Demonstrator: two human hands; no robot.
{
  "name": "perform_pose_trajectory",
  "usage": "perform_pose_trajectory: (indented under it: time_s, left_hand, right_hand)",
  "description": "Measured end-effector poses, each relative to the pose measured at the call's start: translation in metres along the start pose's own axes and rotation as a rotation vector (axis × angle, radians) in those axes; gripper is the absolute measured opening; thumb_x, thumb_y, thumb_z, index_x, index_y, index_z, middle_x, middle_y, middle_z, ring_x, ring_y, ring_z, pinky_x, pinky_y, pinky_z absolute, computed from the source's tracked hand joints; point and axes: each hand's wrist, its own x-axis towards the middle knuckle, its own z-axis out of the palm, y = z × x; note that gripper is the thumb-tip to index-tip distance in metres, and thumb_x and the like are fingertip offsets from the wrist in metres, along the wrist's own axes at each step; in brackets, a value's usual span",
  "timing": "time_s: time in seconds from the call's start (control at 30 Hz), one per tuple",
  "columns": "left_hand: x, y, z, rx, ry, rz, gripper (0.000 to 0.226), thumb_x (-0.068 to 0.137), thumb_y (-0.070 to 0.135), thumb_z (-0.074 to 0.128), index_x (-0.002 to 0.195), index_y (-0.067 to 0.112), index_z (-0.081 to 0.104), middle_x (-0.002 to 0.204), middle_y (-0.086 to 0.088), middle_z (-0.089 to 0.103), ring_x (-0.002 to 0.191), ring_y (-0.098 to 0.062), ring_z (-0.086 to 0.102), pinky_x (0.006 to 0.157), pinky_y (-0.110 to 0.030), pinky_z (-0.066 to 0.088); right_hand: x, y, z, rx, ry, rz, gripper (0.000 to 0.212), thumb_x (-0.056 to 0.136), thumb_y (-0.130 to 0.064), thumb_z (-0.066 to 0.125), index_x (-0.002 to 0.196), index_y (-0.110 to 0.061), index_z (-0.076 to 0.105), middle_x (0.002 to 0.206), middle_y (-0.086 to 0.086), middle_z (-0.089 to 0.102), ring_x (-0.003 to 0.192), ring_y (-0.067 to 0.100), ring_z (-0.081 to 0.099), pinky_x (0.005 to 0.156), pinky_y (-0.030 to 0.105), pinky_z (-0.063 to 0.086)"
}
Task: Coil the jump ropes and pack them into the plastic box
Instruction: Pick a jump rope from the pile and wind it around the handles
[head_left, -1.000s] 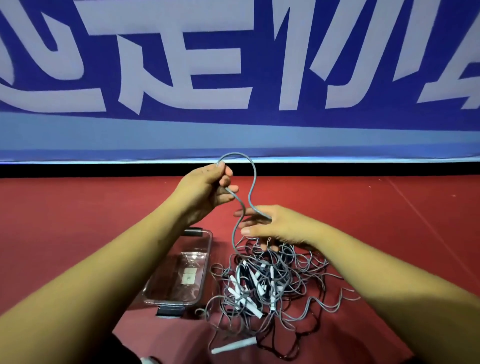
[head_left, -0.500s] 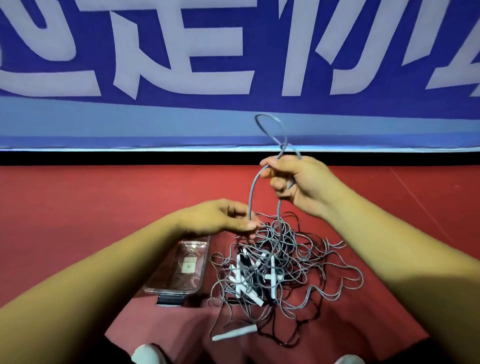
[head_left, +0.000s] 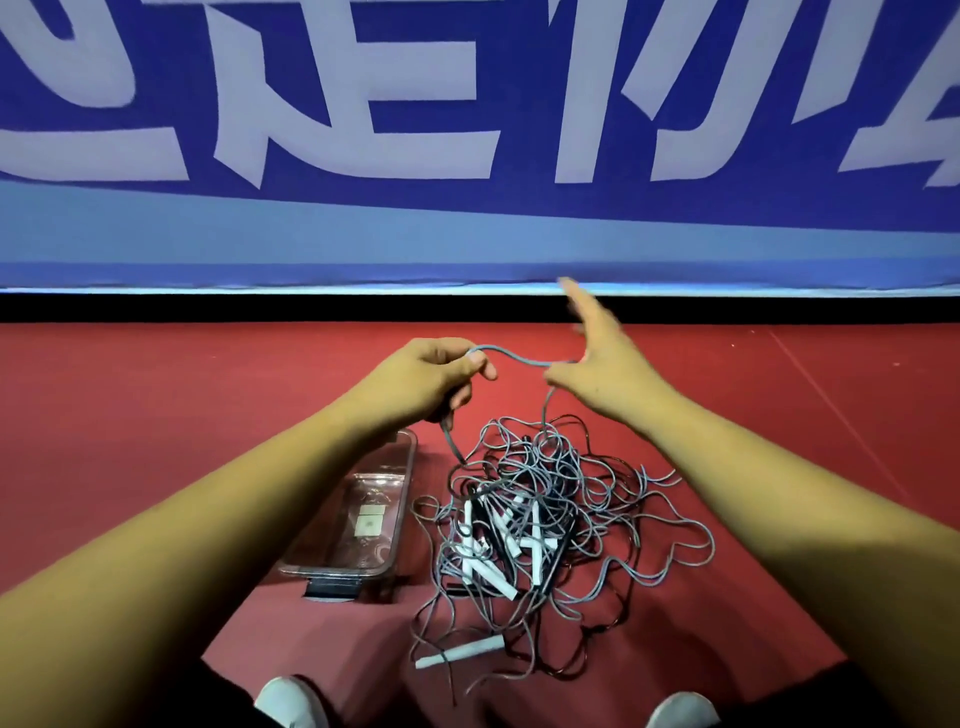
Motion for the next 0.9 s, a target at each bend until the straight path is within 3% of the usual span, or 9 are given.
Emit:
perform_pose_trajectory:
  time_s: [0.13,0.23,0.47,0.53,0.6,0.67,0.73,0.8,0.9]
  left_hand:
    - [0.000,0.004,0.001,0.050,-0.045,0.004,0.027,0.103,0.017,0.049,0.096,-0.003,0.064,0.049,0.005,0.043,0.042,-0.011,0.034,0.042,-0.017,0.032]
    - [-0.001,-0.002,-0.010,0.139,0.009,0.028,0.022,0.098,0.021,0.059,0.084,0.006,0.068,0.053,0.005,0.049,0.049,-0.009,0.040,0.050,-0.018,0.036]
    - [0.006,-0.055,-0.056,0.781,0.148,-0.185,0.020,0.096,0.017,0.053,0.080,0.016,0.065,0.085,-0.008,0.072,0.084,-0.025,0.066,0.072,-0.030,0.045]
    - [0.004,-0.059,-0.057,0.577,0.152,-0.191,0.024,0.102,0.018,0.050,0.088,0.008,0.067,0.091,-0.005,0.074,0.085,-0.015,0.068,0.076,-0.020,0.047]
    - [0.003,-0.052,-0.049,0.306,0.134,-0.134,0.026,0.104,0.018,0.046,0.087,0.004,0.058,0.082,-0.009,0.071,0.069,-0.008,0.068,0.071,-0.018,0.050]
    - [0.000,-0.035,-0.036,0.187,0.064,-0.090,0.026,0.105,0.020,0.044,0.083,0.007,0.051,0.068,-0.009,0.061,0.053,-0.015,0.063,0.058,-0.021,0.050]
    - [-0.002,-0.019,-0.022,0.280,-0.002,-0.049,0.027,0.105,0.023,0.046,0.081,0.010,0.050,0.063,-0.006,0.053,0.047,-0.017,0.053,0.045,-0.019,0.043]
    - [-0.005,-0.007,-0.011,0.344,-0.041,-0.016,0.027,0.104,0.024,0.047,0.081,0.010,0.051,0.064,-0.005,0.050,0.045,-0.013,0.045,0.040,-0.017,0.037]
    - [-0.007,0.001,-0.003,0.200,-0.091,-0.011,0.026,0.104,0.021,0.047,0.089,0.001,0.056,0.055,0.003,0.043,0.039,-0.006,0.033,0.037,-0.016,0.029]
  right_hand:
    - [-0.009,-0.017,0.015,0.091,-0.344,-0.164,0.016,0.092,-0.005,0.060,0.106,-0.003,0.067,0.087,0.012,0.072,0.085,0.042,0.067,0.081,0.048,0.052]
    - [-0.006,-0.020,0.008,0.239,-0.339,-0.091,0.018,0.099,-0.003,0.048,0.086,0.000,0.061,0.056,0.006,0.053,0.053,0.023,0.062,0.060,0.035,0.054]
    - [0.021,0.001,-0.041,0.993,0.315,0.275,0.021,0.096,-0.002,0.041,0.079,-0.011,0.049,0.054,0.001,0.036,0.044,0.013,0.038,0.042,0.021,0.040]
    - [0.020,0.015,-0.042,0.797,0.264,0.450,0.023,0.096,-0.002,0.040,0.077,-0.010,0.051,0.060,0.005,0.044,0.048,0.015,0.043,0.043,0.020,0.043]
    - [0.015,0.028,-0.035,0.216,0.137,0.447,0.010,0.093,-0.005,0.050,0.096,-0.005,0.060,0.088,0.017,0.059,0.068,0.023,0.059,0.061,0.025,0.046]
    - [0.011,0.027,-0.031,-0.275,0.025,0.229,0.057,0.083,-0.010,0.068,0.135,-0.005,0.048,0.126,0.020,0.053,0.099,0.028,0.059,0.084,0.026,0.042]
    - [0.005,0.011,-0.020,-0.285,-0.120,-0.041,0.084,0.078,-0.014,0.076,0.149,-0.014,0.031,0.145,0.014,0.040,0.108,0.025,0.057,0.100,0.029,0.039]
    - [-0.004,-0.006,0.001,-0.140,-0.274,-0.132,0.083,0.079,-0.022,0.077,0.149,-0.017,0.032,0.148,0.008,0.043,0.122,0.022,0.055,0.110,0.034,0.038]
    - [-0.015,-0.020,0.028,0.012,-0.379,-0.086,0.053,0.087,-0.028,0.070,0.133,-0.011,0.051,0.106,0.005,0.068,0.091,0.010,0.067,0.087,0.032,0.052]
